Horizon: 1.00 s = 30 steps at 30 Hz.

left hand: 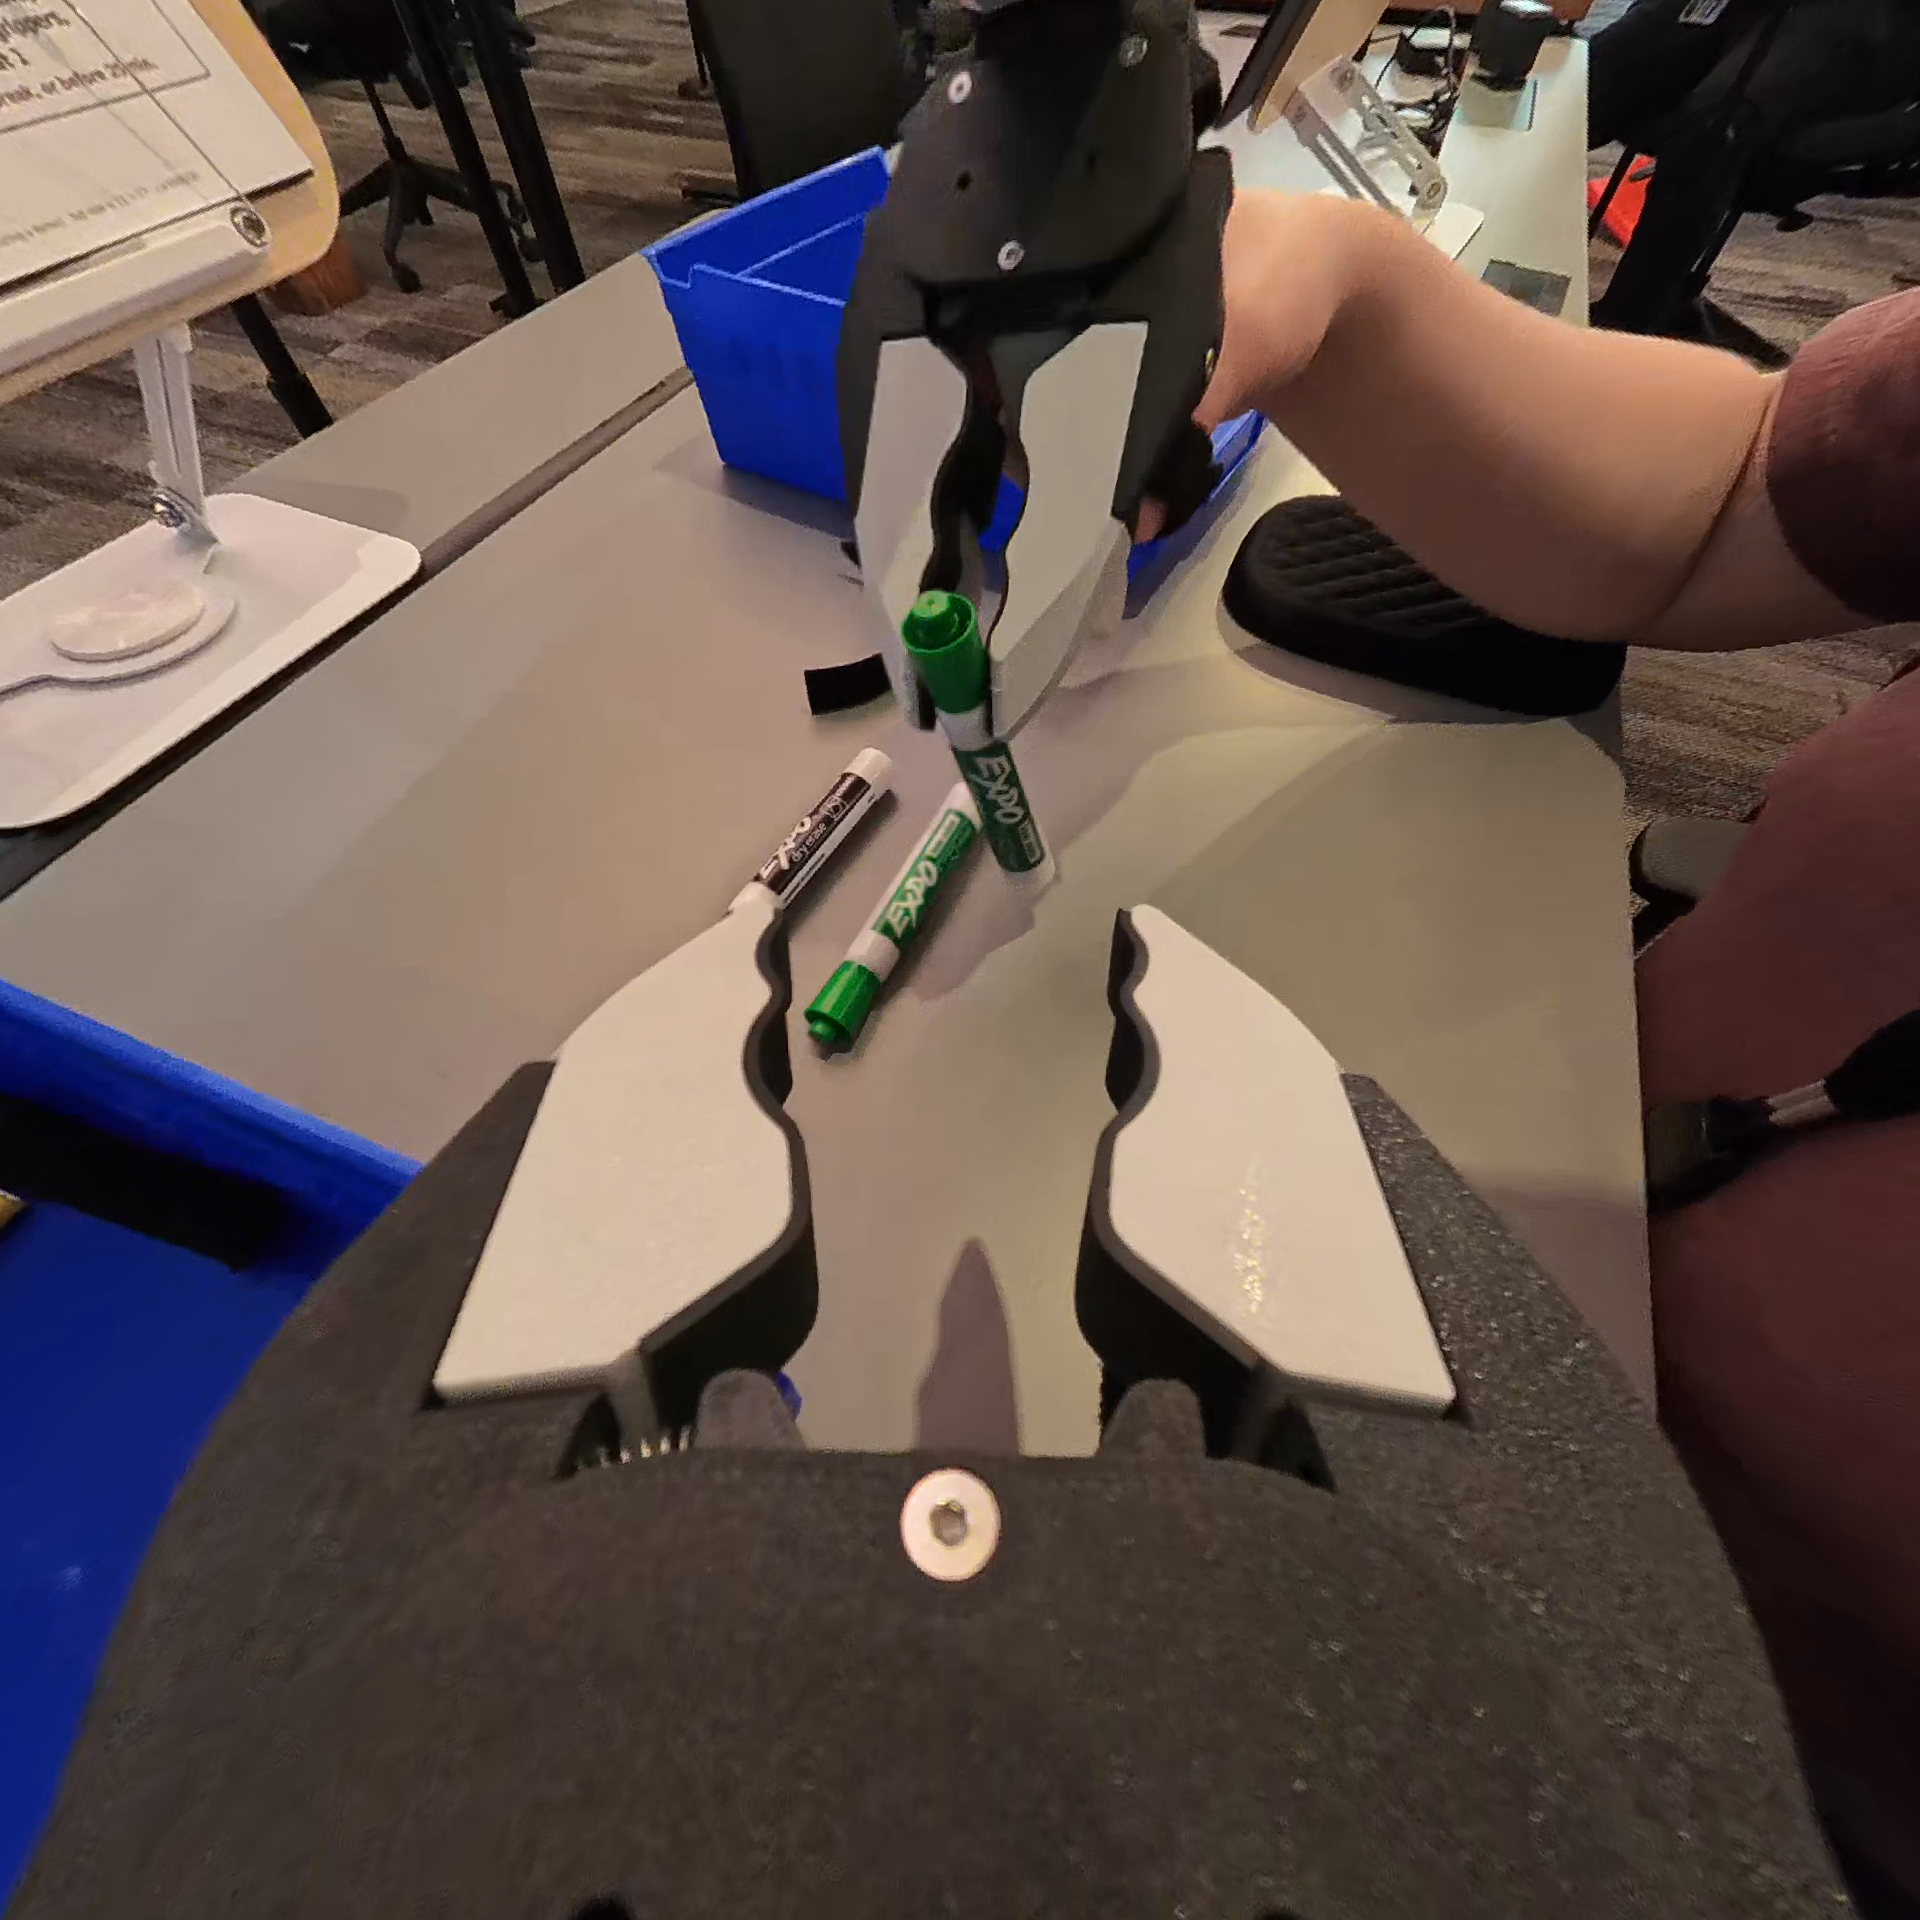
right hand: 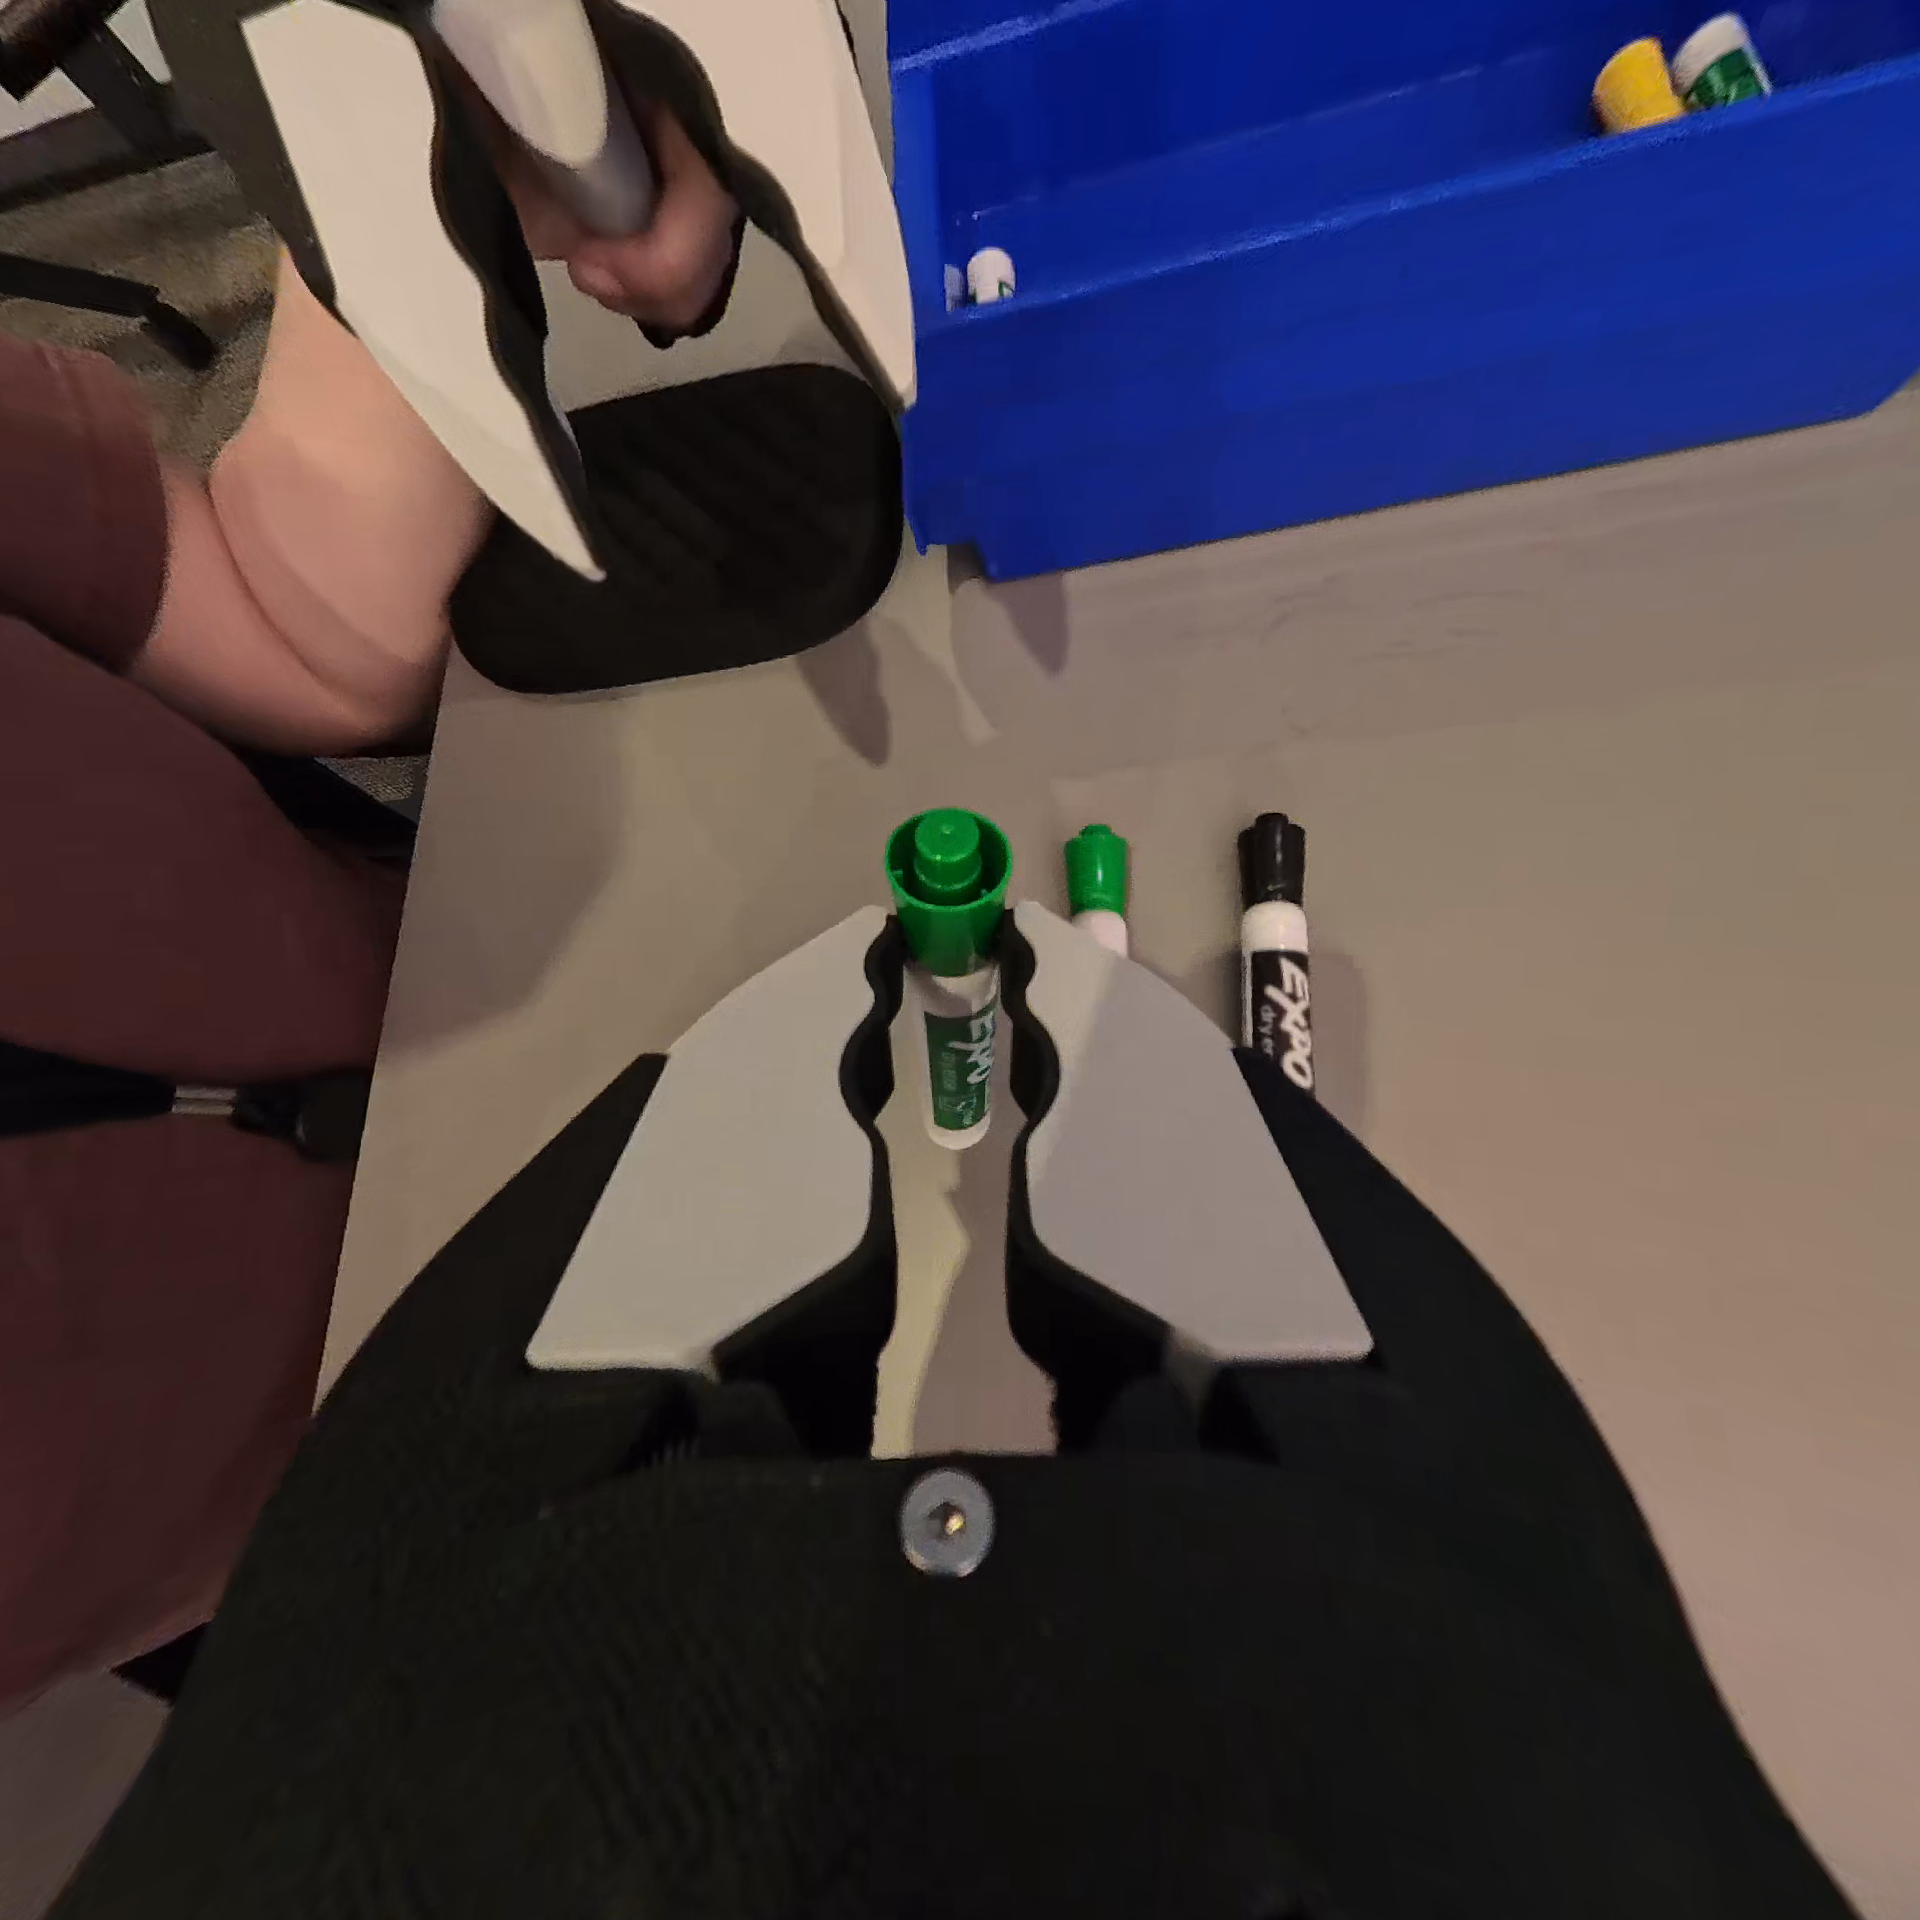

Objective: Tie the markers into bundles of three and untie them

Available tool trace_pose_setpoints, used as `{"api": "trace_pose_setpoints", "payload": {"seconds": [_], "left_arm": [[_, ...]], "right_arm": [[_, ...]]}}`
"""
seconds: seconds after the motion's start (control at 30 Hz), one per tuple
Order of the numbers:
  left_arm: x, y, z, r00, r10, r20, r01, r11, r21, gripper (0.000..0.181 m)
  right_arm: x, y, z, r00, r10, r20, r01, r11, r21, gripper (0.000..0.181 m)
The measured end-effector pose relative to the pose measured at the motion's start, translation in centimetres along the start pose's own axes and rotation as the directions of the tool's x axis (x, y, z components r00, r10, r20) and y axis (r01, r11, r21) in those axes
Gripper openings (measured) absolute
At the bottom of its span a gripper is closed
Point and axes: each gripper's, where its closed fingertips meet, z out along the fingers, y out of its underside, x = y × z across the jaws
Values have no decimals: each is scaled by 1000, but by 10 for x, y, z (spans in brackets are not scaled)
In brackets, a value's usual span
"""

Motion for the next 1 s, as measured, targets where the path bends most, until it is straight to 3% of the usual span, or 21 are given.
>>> {"api": "trace_pose_setpoints", "payload": {"seconds": [0.13,0.23,0.4,0.53,0.63,0.73,1.0], "left_arm": [[0,3,2,1000,0,-4,0,1000,-16,59],[2,5,4,1000,8,-6,-8,999,-32,59],[2,8,6,1000,16,-2,-16,998,-54,59],[1,8,5,1000,6,-2,-6,999,-44,59],[1,9,4,1000,4,4,-4,999,-44,59],[1,8,3,1000,11,4,-11,999,-45,59],[3,10,5,1000,6,-9,-6,999,-50,60]], "right_arm": [[-2,12,9,999,32,43,-30,998,-52,19],[-8,21,26,998,7,55,3,985,-173,19],[0,42,64,971,-236,-37,195,873,-447,20],[-2,46,88,987,-163,11,152,893,-425,20],[5,38,81,989,-148,0,138,920,-366,28],[26,19,67,986,-153,-65,128,948,-292,16],[53,44,91,971,-220,-92,138,833,-536,21]]}}
